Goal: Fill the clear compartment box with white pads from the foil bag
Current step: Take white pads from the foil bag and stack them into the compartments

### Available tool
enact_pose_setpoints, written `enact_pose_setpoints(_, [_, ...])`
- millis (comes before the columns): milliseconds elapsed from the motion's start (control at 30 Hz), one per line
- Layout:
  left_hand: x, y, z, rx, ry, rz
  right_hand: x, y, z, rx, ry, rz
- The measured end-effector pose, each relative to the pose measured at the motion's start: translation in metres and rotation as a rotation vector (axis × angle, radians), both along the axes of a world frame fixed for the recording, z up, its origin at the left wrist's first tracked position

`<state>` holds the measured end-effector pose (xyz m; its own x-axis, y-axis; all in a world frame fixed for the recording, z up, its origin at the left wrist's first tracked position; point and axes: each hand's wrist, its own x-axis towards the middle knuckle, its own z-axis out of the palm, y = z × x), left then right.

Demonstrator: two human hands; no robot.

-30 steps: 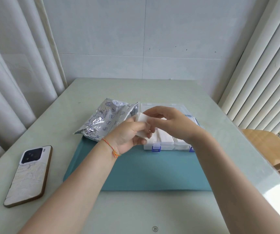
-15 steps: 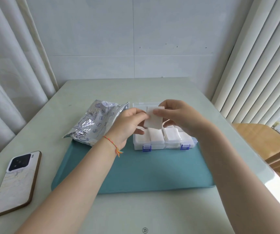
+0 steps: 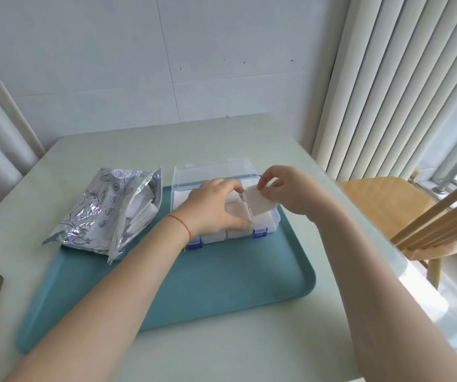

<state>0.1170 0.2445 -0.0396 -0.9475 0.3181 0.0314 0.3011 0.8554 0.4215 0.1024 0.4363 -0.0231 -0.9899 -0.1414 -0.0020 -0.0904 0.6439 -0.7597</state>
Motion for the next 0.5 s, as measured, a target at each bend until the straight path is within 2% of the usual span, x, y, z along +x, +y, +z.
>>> enact_pose_setpoints(233, [0.001, 0.009, -0.005, -0.047, 0.102, -0.048, 0.002, 0.003, -0.001, 0.19, 0.008, 0.061])
enact_pose_setpoints(500, [0.002, 0.005, -0.008, -0.017, 0.073, -0.074, 0.011, -0.014, -0.004, 0.411, 0.093, 0.07])
